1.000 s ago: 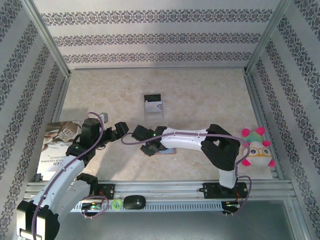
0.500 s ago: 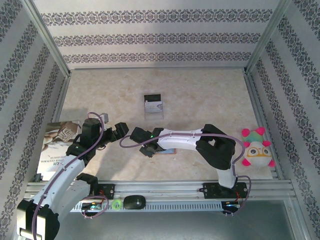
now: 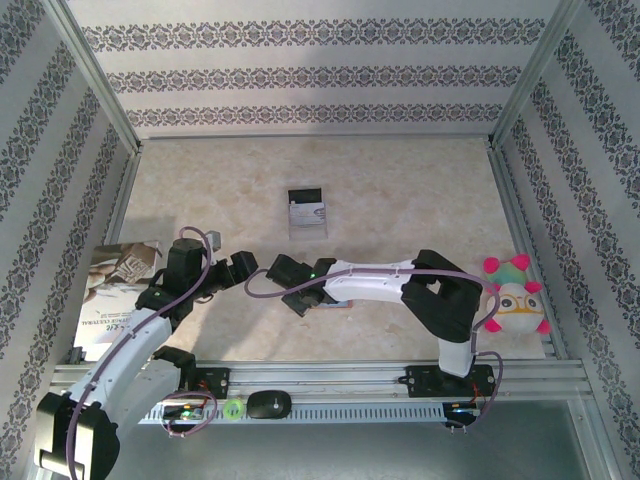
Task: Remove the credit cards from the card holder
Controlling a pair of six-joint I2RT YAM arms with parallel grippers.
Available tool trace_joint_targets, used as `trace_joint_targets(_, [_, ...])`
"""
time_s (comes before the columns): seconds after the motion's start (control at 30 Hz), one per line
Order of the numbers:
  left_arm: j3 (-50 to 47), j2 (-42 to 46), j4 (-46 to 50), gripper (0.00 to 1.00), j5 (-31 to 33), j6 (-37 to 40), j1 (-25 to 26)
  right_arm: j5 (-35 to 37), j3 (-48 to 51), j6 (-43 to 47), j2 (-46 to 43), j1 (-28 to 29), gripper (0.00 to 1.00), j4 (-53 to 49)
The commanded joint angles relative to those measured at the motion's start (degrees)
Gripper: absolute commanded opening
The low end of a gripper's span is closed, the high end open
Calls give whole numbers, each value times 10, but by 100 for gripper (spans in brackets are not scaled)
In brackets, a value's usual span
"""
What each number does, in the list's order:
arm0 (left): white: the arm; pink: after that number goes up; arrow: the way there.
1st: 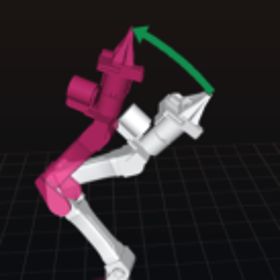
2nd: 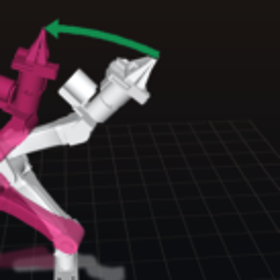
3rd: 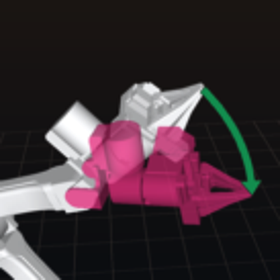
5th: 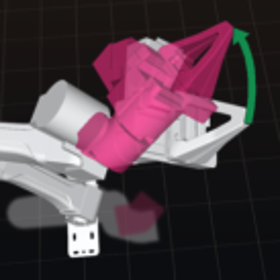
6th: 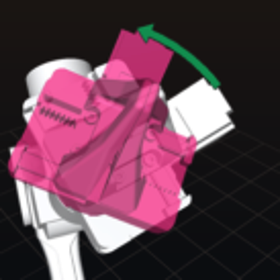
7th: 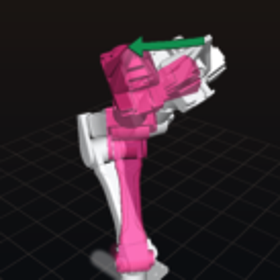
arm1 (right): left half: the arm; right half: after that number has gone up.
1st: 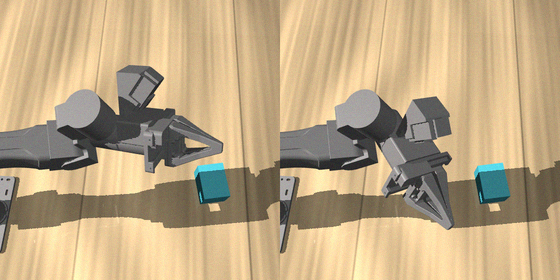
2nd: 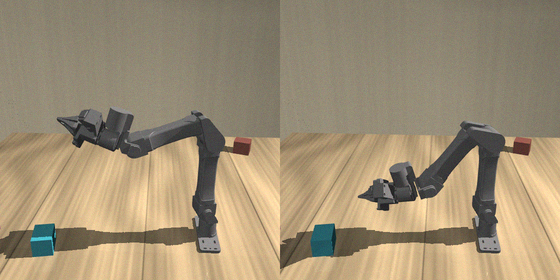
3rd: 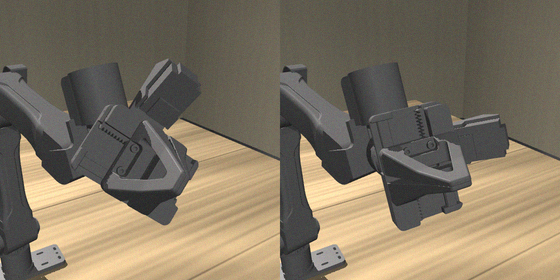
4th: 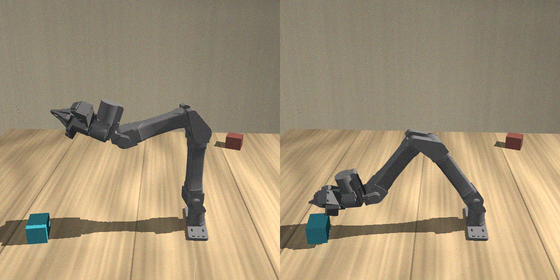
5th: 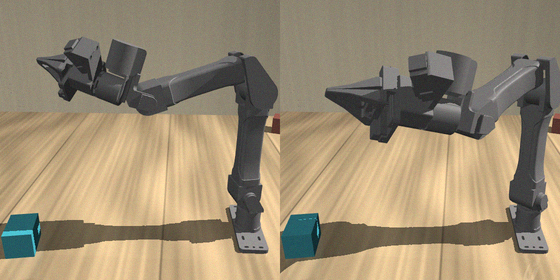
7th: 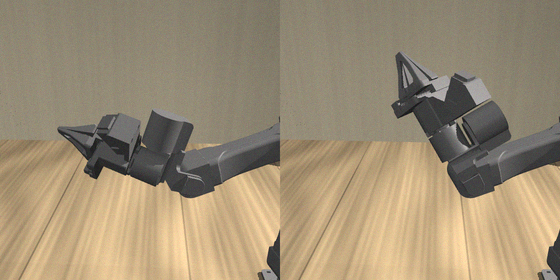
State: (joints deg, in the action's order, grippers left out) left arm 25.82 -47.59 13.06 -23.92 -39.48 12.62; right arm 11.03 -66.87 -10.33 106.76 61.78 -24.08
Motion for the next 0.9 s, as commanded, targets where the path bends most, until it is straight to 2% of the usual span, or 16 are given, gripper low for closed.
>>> trace_joint_targets(0.0, [-6,-4,-27,84,-24,-1,-8,14,23,-22,-36,-15,0,24])
trace_joint_targets(0.17, [-12,-4,-28,86,-20,-5,-8,11,55,-50,-77,-31,0,41])
trace_joint_targets(0.27, [-14,0,-26,91,-11,-7,-8,-7,50,-52,-81,-34,1,34])
trace_joint_targets(0.33, [-12,1,-22,94,-4,-6,-8,-37,24,-47,-62,-34,26,4])
trace_joint_targets(0.43, [-8,2,-16,96,2,0,-8,-50,10,-48,-42,-28,40,-9])
trace_joint_targets(0.53, [-8,5,-13,96,4,3,-8,-58,5,-46,-32,-26,45,-18])
trace_joint_targets(0.87, [-15,3,-17,96,4,2,-8,-54,-24,-35,16,-15,47,-51])
